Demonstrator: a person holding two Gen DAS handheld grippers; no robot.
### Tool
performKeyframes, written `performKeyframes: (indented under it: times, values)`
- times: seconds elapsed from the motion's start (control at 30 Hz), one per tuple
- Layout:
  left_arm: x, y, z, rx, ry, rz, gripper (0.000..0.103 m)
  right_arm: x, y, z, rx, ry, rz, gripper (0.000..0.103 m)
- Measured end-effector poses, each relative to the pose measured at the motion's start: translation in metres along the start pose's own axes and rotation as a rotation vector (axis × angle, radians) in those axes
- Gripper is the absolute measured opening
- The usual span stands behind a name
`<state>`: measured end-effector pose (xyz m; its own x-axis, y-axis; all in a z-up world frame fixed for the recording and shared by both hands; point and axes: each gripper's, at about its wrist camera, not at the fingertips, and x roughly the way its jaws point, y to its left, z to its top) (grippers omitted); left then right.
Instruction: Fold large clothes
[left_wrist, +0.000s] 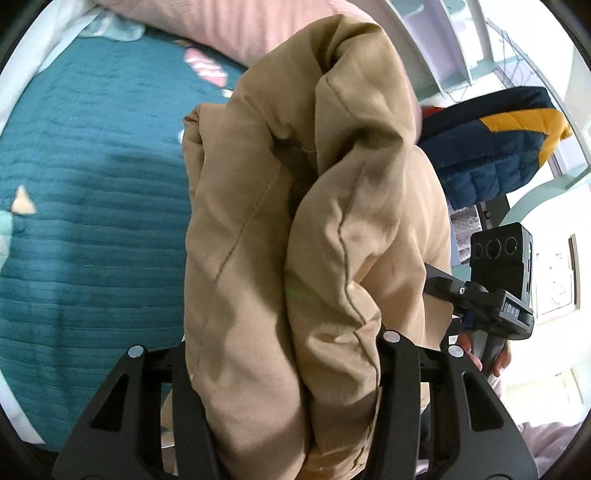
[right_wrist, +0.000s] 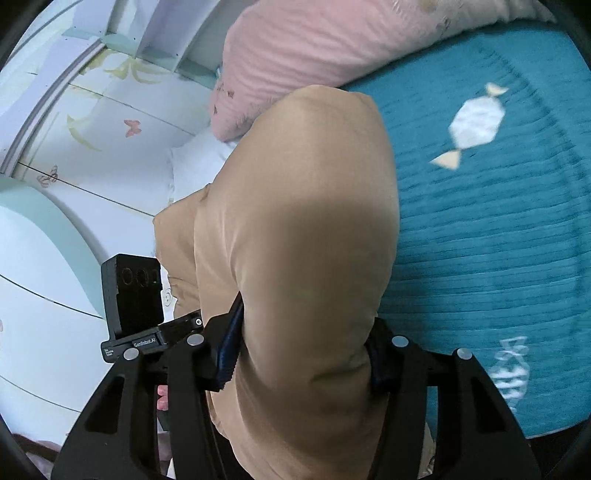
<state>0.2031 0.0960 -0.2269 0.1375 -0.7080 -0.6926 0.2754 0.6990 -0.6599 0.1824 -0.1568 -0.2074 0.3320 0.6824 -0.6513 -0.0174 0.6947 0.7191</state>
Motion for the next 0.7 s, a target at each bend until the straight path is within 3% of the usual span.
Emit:
performKeyframes:
  times: [0.3,0.7]
  values:
    - [0.053,-0.086,0.0,0.069,0.009,-0.028,0.047,-0.094,-0.034,0.008,-0.014,-0.1,-0.062,0.05]
    - [0.181,-0.234,0.0,0.222,0.08,-0.021,0.047,-0.225,-0.123,0.014,0.009,-0.166,-0.14,0.05]
